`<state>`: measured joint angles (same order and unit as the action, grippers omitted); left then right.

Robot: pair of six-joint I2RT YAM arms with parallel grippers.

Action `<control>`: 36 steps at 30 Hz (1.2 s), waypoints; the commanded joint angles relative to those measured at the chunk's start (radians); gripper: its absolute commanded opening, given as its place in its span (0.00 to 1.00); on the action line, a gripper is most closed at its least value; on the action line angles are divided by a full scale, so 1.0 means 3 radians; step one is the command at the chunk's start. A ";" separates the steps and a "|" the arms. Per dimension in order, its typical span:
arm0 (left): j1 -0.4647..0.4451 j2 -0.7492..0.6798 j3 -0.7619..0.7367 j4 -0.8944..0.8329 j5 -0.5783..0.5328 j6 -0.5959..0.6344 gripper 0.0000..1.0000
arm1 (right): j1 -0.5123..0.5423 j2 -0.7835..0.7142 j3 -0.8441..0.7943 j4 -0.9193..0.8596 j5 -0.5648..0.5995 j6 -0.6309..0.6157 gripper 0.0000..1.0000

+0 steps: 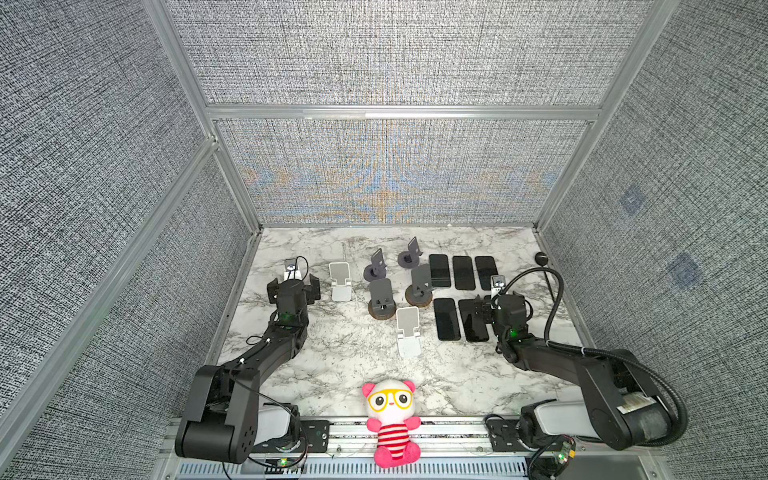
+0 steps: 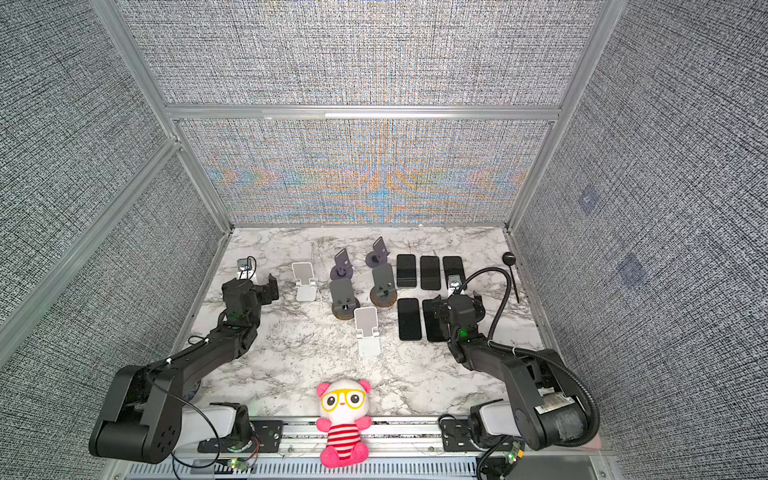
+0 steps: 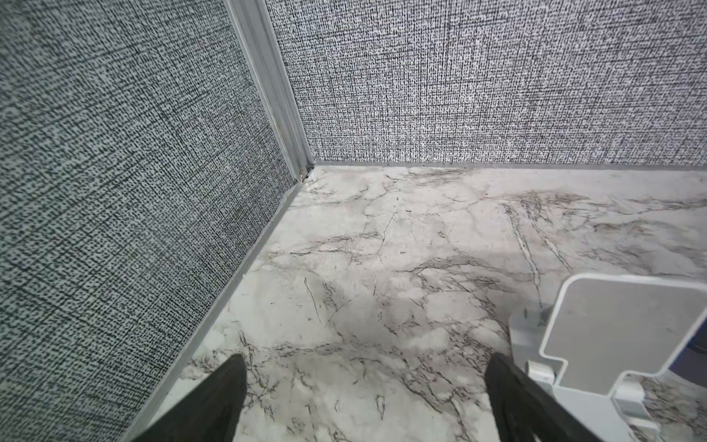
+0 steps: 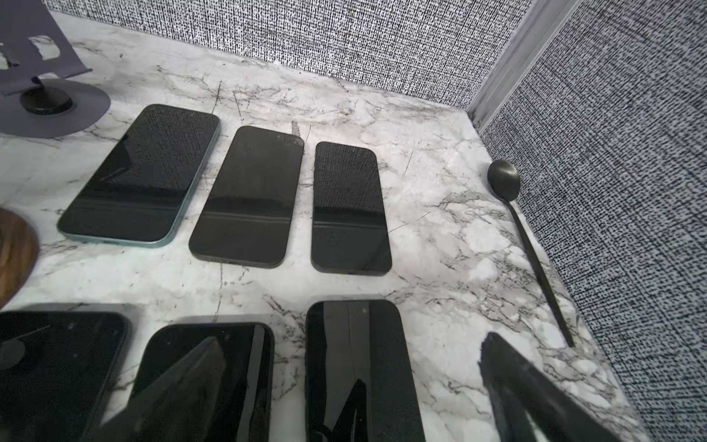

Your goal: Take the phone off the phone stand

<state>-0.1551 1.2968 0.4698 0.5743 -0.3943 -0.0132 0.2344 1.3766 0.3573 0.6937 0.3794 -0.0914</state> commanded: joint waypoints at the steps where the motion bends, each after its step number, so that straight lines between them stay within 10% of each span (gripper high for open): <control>1: 0.0003 -0.0007 -0.0167 0.0207 -0.0152 0.0055 0.98 | -0.0036 0.0112 -0.0025 0.0494 -0.0076 -0.0101 0.99; 12: 0.0011 0.0644 -0.0181 0.0871 -0.0160 0.0172 0.98 | -0.0272 0.0704 -0.0362 0.1748 -0.0246 0.0041 0.99; 36: 0.0393 0.0811 -0.0458 0.1430 0.0520 -0.0090 0.98 | -0.0420 0.0569 -0.0022 0.0875 -0.0343 0.0246 0.99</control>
<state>-0.0376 1.5284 0.3393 0.9291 -0.2584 -0.0456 0.1059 1.5467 0.3504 0.9741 0.2829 -0.0208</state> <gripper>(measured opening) 0.979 0.990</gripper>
